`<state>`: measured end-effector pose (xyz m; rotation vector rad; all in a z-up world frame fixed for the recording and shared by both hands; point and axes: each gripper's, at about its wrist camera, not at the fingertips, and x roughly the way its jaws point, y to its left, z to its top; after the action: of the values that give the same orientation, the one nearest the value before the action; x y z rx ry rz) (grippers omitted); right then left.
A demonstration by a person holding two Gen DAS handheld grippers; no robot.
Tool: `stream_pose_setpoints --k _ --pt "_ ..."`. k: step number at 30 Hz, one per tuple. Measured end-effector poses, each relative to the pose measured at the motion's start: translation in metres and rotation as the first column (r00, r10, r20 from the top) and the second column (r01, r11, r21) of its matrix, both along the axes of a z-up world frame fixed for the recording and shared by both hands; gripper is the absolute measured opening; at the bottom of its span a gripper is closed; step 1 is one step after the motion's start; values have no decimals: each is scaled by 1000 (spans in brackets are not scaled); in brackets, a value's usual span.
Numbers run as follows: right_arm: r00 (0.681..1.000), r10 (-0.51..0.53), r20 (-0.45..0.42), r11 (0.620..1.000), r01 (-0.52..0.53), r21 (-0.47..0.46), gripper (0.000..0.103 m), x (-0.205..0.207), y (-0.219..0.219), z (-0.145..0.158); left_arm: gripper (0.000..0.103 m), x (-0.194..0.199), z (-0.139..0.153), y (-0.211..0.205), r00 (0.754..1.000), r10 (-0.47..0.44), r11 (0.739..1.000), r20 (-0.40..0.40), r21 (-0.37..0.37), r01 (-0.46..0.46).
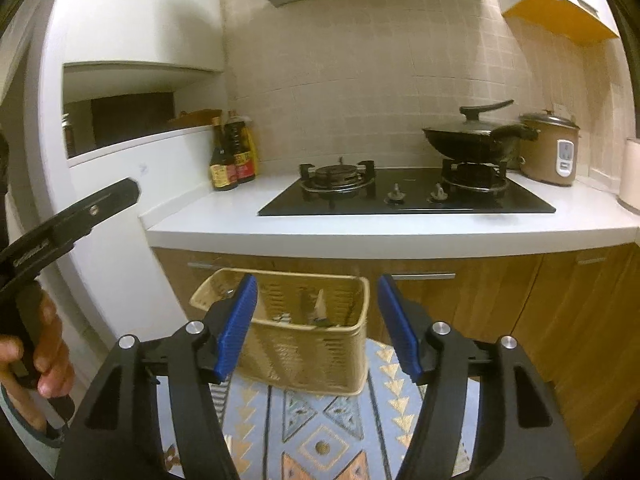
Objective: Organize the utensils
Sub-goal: 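Open both tools to drop the spoons into the basket, then grasp a wooden chopstick with the right tool while the left tool grasps another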
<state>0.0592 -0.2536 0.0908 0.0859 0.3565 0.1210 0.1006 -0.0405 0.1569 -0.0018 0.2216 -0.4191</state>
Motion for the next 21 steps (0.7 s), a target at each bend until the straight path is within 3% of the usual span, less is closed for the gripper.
stream_pose_setpoints --k 5,11,15,20,21 --pt "998 31 -52 998 -34 -52 66 -17 19 -4 61 -15 -3 12 999 3 1000 -40 -9 -4" --pt "988 54 -146 992 -69 -102 67 -29 36 -24 61 -19 -26 34 984 -26 999 -178 -40 19" --pt "974 41 -221 991 -68 -117 67 -32 40 -42 61 -20 -54 42 953 -77 997 -295 -47 66" --pt "940 -35 -338 990 -13 -137 68 -25 33 -68 61 -15 -87 43 918 -44 998 -395 29 61" --pt "927 -46 -372 991 -4 -132 68 -22 29 -73 61 -9 -96 43 900 -31 997 -435 46 56"
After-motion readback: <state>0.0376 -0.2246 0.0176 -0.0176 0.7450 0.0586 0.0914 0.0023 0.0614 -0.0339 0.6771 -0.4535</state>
